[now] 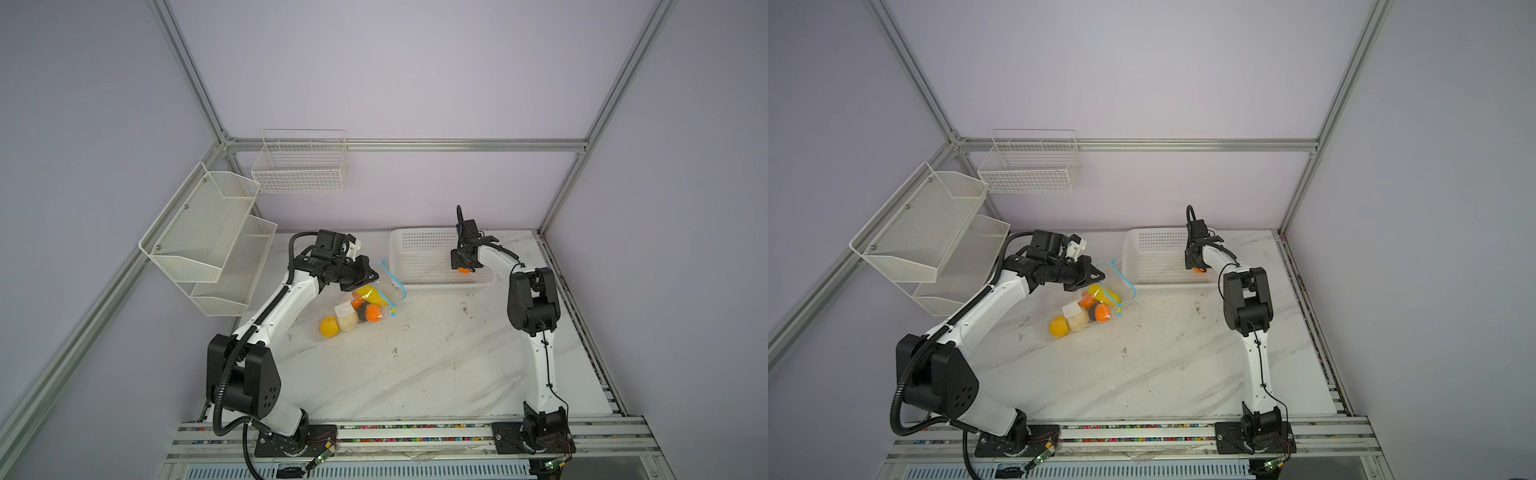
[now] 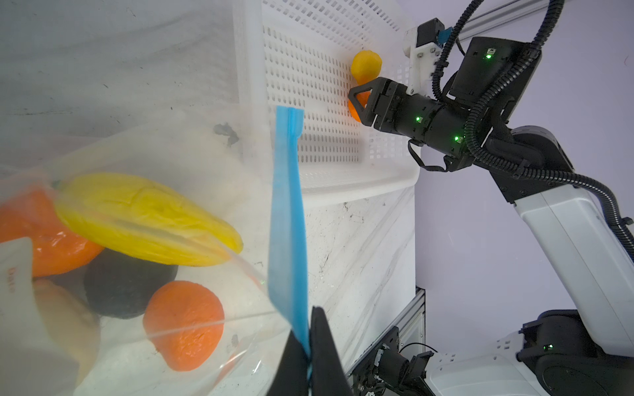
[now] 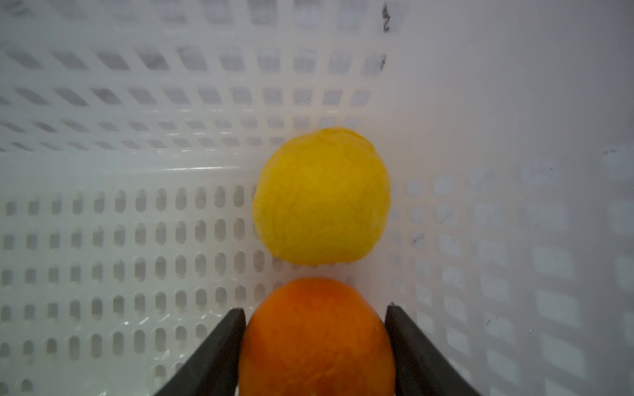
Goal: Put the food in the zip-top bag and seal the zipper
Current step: 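Lower the right gripper onto the orange tangerine beside the lemon and grasp it, then carry the tangerine with the right gripper to the bag mouth held by the left gripper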
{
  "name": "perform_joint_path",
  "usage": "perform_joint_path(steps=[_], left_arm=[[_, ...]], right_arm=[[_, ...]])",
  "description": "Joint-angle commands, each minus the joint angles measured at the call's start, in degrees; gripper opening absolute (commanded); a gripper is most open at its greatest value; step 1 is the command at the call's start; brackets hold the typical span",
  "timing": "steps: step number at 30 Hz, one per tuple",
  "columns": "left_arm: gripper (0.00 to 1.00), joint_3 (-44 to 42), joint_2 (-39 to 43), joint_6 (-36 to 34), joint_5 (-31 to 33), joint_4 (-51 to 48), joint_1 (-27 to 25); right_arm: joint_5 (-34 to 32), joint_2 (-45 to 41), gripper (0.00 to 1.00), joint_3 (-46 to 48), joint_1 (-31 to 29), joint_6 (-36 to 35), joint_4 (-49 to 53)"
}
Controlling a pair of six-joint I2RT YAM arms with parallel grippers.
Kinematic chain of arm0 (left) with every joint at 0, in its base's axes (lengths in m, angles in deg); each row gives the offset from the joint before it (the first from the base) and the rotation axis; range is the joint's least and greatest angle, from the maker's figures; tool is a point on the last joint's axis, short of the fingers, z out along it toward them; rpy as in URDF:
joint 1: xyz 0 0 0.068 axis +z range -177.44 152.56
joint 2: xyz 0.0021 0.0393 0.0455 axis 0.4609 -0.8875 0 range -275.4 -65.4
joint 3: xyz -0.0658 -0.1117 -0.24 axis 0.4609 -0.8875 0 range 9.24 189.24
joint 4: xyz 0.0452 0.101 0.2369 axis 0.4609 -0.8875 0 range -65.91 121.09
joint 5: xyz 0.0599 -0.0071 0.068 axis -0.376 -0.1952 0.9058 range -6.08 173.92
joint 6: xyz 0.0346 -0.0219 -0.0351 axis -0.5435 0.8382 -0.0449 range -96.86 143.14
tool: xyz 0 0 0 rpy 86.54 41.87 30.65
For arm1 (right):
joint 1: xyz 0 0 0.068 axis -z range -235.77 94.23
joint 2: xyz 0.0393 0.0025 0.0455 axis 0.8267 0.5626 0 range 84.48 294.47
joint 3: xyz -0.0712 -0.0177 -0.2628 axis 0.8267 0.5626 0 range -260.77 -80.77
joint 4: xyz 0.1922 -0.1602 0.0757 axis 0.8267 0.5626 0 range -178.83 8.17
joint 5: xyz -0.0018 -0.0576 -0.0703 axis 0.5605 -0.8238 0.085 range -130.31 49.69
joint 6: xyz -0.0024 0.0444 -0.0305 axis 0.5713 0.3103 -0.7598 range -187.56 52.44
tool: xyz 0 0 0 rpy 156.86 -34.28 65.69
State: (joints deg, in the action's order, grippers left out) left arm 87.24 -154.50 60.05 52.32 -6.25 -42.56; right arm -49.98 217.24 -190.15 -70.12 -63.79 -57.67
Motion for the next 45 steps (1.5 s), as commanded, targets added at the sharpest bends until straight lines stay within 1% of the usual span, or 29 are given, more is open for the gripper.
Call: perform_joint_path(steps=[1,9,16,24,28,32,36,38,45], left_arm=[[0.00,-1.18,2.03,0.34,-1.35,1.48,0.30],[0.00,-1.18,2.13,0.18,-1.36,1.48,0.26],[0.00,-1.44,2.09,0.22,-1.30,1.54,0.16],[0.00,-1.09,1.84,0.38,-1.45,1.55,0.15],[0.00,-0.72,1.69,0.36,-1.78,1.51,0.17],[0.00,-0.55,1.60,0.45,-1.67,1.48,0.13],[0.00,-0.24,1.54,0.41,-1.89,1.48,0.16],[0.00,-0.14,1.64,0.49,-1.80,1.53,0.17],[0.00,-0.13,1.71,0.64,-1.80,1.49,0.17]], right_arm=[[-0.89,0.38,0.63,-1.04,0.35,0.26,1.19],[1.01,-0.73,0.61,-0.61,0.34,1.02,1.10],[5.28,-3.10,0.60,0.59,0.32,1.58,0.01],[7.79,-5.12,0.59,1.63,0.37,2.38,-1.31],[10.27,-6.52,0.59,3.29,0.34,3.08,-3.35],[14.98,-8.17,0.58,4.95,0.26,3.82,-4.95],[22.54,-12.10,0.58,9.83,-0.08,5.39,-9.54],[25.22,-14.39,0.58,12.60,-0.81,6.11,-11.70],[32.90,-21.09,0.58,17.29,-5.16,7.21,-15.69]])
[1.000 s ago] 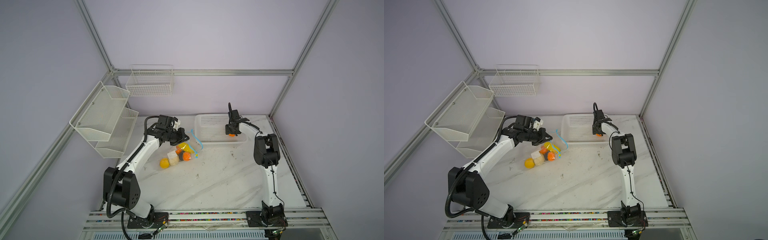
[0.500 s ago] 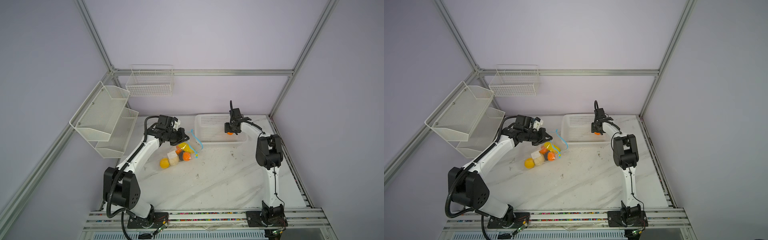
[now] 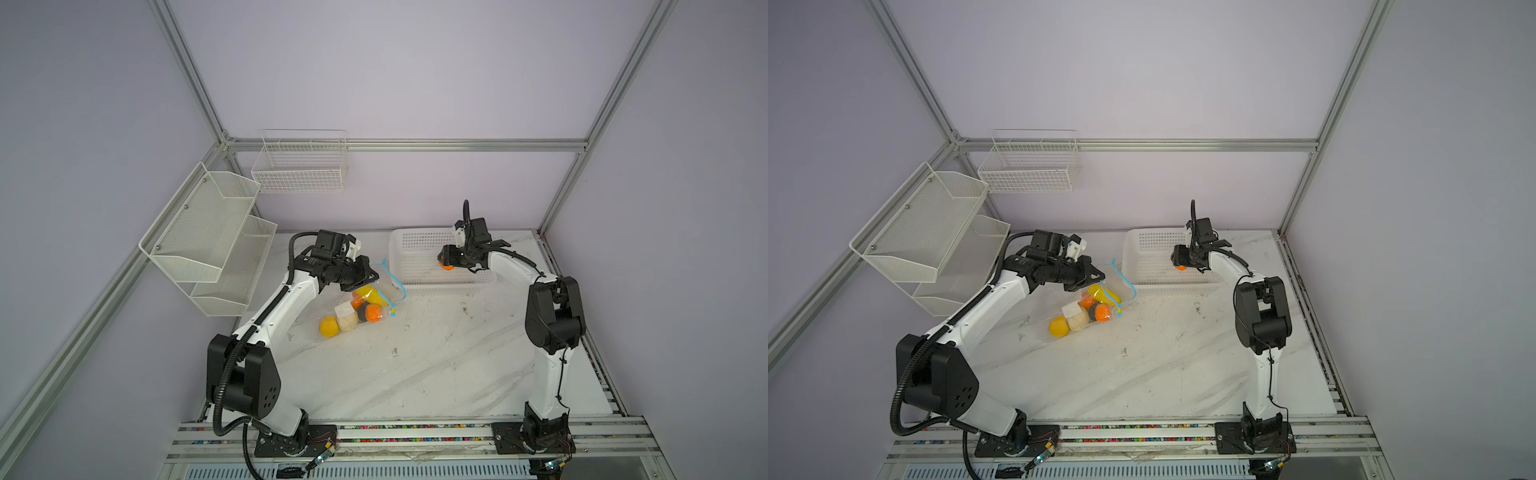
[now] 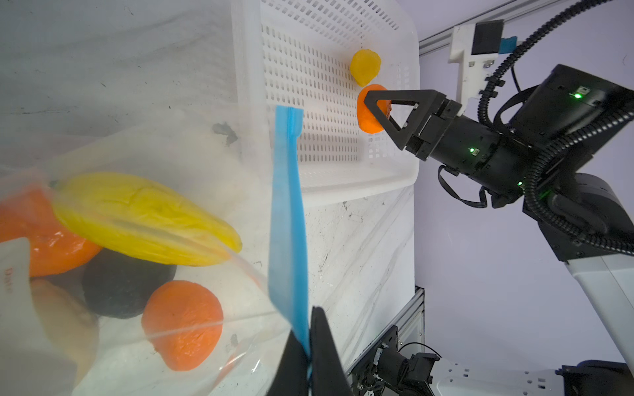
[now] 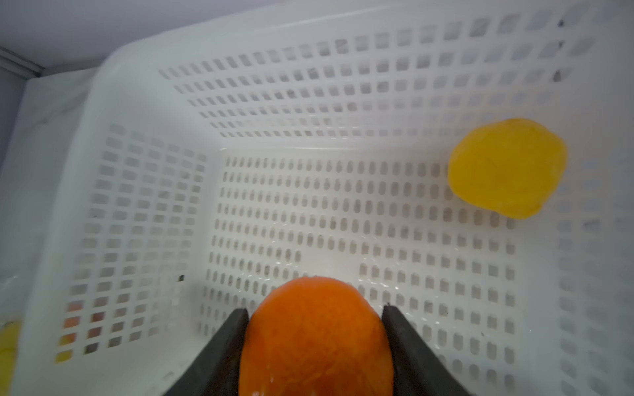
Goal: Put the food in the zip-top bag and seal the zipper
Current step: 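Carry the tangerine with the right gripper to the bag mouth held by the left gripper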
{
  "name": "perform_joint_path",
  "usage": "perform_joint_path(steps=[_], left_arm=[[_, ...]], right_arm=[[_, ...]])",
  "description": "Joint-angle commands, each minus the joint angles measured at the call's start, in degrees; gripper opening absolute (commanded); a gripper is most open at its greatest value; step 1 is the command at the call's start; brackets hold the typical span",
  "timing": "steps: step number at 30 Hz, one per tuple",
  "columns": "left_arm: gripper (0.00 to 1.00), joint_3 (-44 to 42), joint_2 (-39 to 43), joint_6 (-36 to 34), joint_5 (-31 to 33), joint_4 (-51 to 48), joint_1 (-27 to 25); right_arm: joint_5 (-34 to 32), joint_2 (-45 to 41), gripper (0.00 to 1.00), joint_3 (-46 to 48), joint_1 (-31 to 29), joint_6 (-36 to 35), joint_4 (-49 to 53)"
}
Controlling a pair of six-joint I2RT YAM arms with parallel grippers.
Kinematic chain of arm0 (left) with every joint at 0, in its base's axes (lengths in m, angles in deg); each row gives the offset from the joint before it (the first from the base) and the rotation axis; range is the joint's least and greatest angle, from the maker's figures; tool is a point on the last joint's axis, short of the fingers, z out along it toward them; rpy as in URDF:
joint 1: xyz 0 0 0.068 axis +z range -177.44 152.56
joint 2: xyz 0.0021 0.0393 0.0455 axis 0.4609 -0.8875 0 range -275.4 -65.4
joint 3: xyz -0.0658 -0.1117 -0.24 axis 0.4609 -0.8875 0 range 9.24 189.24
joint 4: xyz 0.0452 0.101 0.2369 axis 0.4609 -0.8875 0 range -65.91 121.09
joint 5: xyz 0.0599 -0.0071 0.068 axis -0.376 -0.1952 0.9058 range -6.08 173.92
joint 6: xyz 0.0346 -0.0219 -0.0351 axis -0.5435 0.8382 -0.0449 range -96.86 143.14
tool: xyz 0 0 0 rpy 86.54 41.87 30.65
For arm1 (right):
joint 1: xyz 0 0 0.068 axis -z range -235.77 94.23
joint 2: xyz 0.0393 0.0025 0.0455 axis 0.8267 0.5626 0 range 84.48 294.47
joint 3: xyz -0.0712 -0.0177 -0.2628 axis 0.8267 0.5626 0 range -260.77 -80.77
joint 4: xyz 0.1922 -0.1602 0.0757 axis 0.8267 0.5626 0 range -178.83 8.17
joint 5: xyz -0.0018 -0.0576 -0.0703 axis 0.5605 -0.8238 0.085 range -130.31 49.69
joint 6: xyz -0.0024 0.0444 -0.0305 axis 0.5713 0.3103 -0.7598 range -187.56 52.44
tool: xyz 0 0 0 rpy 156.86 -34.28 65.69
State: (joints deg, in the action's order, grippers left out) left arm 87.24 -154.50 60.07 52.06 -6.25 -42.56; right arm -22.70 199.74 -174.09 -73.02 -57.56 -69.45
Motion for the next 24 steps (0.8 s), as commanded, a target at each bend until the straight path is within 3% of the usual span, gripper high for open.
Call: perform_joint_path(steps=[1,17,24], left_arm=[[0.00,-0.15,1.71,0.60,-1.48,1.51,0.17],[0.00,0.05,1.91,0.77,-1.41,1.50,0.14],[0.00,-0.21,2.26,0.71,-1.37,1.53,0.15]], right_arm=[[6.81,-4.49,0.58,2.05,-3.15,0.99,-4.80],[17.73,-9.22,0.58,8.07,-10.84,2.56,-11.20],[19.27,-9.72,0.58,8.58,-13.41,2.84,-12.11]])
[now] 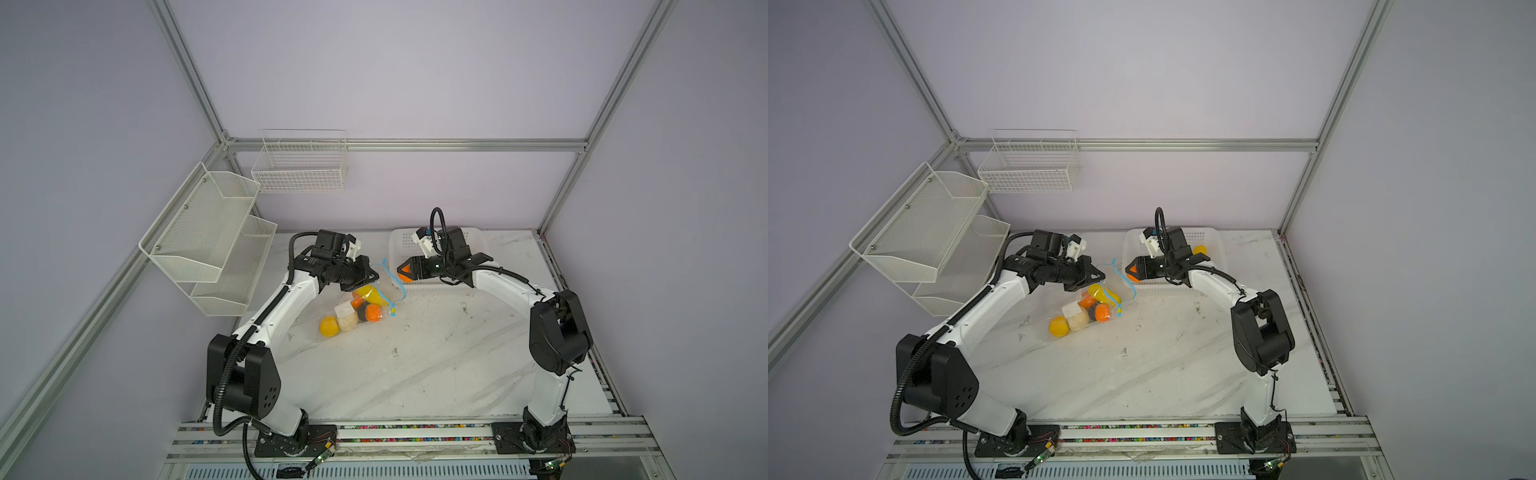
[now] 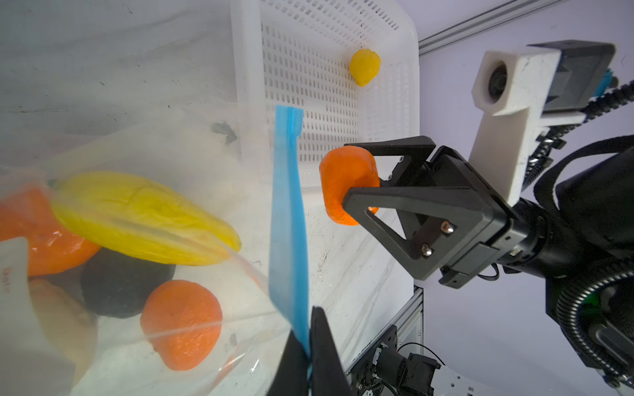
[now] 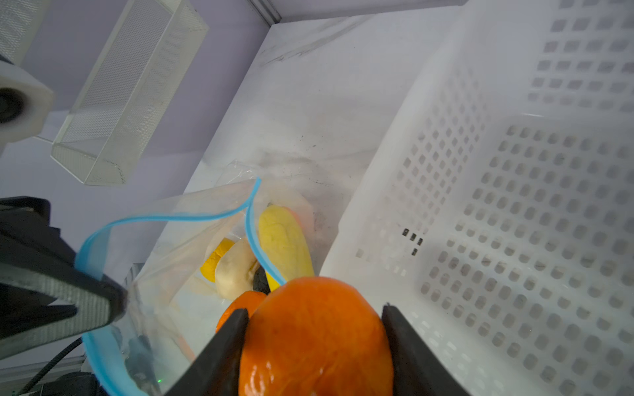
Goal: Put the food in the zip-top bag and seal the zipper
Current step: 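Carry the tangerine with the right gripper to the bag mouth held by the left gripper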
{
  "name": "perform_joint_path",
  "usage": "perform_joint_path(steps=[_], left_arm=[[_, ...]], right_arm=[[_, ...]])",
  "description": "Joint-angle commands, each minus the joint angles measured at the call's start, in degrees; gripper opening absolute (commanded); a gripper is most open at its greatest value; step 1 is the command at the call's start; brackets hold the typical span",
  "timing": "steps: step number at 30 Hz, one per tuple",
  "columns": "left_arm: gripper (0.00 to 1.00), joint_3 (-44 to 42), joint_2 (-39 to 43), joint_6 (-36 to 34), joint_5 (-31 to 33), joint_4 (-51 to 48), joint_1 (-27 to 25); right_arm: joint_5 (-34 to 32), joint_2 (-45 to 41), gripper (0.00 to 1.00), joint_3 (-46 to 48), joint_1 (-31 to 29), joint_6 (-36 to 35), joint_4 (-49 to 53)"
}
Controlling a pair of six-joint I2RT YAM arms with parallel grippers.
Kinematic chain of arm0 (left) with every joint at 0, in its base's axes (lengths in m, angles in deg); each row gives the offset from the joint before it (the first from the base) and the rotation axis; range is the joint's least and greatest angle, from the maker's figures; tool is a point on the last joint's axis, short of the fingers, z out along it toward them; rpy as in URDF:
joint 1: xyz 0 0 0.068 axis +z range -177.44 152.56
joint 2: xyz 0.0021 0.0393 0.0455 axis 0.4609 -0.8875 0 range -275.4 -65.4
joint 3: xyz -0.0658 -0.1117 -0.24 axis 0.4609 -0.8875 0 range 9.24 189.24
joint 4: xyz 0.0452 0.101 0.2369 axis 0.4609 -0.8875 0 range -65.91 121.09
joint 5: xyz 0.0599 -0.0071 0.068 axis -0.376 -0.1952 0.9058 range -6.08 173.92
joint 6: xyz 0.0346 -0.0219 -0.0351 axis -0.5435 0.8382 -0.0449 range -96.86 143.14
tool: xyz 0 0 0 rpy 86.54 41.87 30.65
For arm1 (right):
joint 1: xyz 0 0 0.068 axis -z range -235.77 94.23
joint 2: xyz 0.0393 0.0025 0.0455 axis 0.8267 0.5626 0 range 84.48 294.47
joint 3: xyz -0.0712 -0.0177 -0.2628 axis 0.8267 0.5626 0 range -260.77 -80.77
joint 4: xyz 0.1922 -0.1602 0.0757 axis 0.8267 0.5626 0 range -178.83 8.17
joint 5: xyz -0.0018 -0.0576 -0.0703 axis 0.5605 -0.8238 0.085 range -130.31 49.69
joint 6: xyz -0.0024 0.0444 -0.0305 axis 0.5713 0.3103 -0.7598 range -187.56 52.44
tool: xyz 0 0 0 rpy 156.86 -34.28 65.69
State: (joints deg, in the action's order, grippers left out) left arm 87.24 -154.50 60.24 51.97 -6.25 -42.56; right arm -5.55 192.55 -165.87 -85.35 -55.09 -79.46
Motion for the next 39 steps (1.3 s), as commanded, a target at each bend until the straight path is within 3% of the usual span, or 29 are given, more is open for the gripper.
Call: perform_joint_path(steps=[1,23,39], left_arm=[[0.00,-0.21,2.26,0.52,-1.28,1.49,0.15],[0.00,0.00,3.09,0.87,-1.02,1.49,-0.18],[0.00,-0.13,4.44,1.22,-1.08,1.49,-0.44]], right_arm=[[2.31,-2.53,0.58,0.31,-1.37,0.34,-2.28],[3.99,0.36,0.58,0.03,-7.04,1.50,-3.86],[5.53,3.35,0.57,-0.45,-7.52,2.33,-5.94]])
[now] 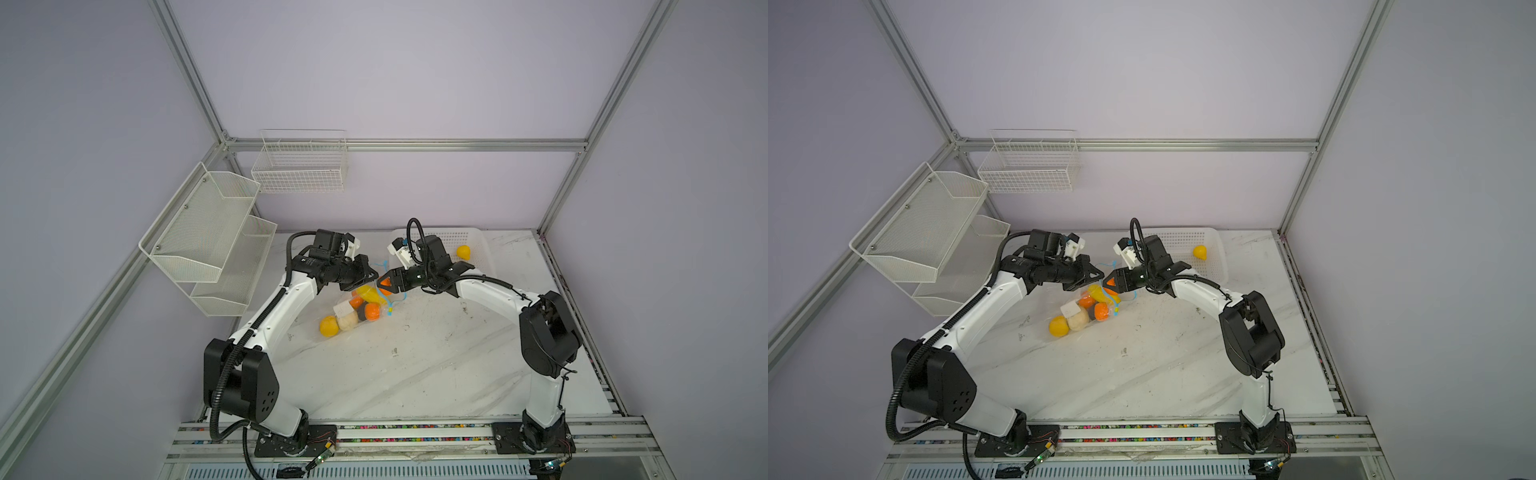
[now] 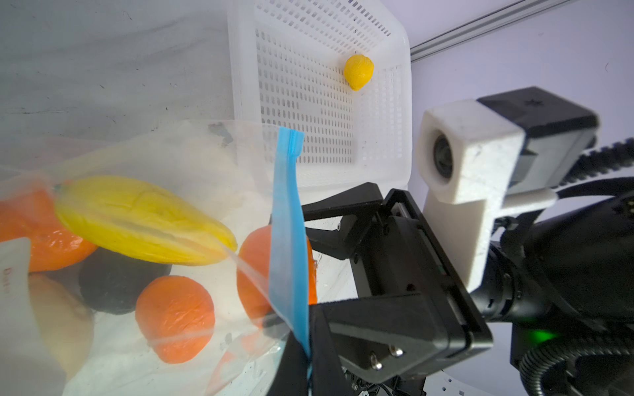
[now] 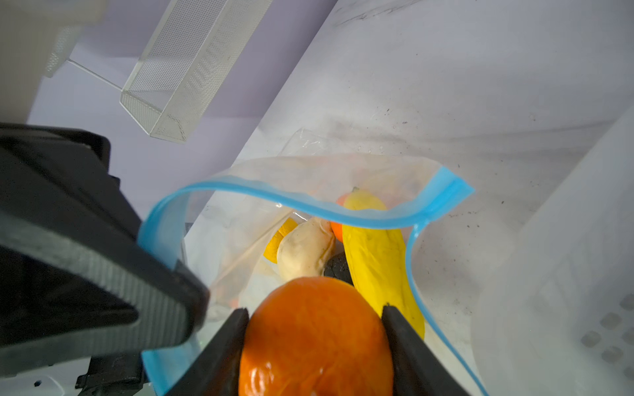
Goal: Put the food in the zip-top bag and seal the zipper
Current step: 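Carry the tangerine with the right gripper to the bag mouth held by the left gripper, then lower the tangerine into the bag and open the right gripper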
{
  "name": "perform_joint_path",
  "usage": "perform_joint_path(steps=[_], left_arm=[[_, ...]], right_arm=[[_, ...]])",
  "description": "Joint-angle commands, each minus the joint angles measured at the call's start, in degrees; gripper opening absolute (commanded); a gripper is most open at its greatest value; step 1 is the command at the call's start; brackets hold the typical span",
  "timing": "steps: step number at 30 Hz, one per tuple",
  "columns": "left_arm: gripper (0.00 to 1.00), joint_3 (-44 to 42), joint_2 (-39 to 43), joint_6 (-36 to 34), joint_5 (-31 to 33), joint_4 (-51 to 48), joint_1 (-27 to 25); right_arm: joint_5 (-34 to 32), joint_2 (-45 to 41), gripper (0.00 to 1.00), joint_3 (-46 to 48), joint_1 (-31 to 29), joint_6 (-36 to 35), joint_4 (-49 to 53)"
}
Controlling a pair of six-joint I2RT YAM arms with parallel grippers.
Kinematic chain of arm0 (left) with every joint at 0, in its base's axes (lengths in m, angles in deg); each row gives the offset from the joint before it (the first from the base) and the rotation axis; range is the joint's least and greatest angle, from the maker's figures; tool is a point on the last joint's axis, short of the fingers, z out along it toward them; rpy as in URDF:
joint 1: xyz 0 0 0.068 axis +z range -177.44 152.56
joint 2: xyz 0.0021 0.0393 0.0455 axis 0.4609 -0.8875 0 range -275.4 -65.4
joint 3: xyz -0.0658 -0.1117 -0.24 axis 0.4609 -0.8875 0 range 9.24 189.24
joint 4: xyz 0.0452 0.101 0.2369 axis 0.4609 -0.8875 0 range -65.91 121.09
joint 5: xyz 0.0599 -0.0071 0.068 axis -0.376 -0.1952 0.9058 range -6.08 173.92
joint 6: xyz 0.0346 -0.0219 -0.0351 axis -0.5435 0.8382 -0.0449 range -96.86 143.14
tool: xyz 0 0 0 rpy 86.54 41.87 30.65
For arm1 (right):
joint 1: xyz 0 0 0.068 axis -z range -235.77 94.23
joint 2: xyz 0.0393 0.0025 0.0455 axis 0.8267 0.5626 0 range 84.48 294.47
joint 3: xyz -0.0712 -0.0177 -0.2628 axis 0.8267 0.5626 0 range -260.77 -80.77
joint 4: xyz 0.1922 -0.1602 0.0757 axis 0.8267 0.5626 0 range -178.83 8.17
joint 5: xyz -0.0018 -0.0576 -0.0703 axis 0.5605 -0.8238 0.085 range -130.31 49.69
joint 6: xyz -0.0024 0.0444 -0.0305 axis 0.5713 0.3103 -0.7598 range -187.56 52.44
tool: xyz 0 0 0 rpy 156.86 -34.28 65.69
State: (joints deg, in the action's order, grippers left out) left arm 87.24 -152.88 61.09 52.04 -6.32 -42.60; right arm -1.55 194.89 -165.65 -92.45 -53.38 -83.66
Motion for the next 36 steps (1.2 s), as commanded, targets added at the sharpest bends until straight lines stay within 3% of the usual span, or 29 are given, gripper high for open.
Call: perform_joint_path(steps=[1,36], left_arm=[[0.00,-0.17,2.93,0.38,-1.17,1.55,-0.48],[0.00,-1.18,4.10,0.55,-0.90,1.60,-1.01]], right_arm=[[1.63,1.28,0.57,-1.03,-0.35,0.76,-1.85],[2.11,6.65,0.62,-0.44,-3.22,10.73,-13.19]])
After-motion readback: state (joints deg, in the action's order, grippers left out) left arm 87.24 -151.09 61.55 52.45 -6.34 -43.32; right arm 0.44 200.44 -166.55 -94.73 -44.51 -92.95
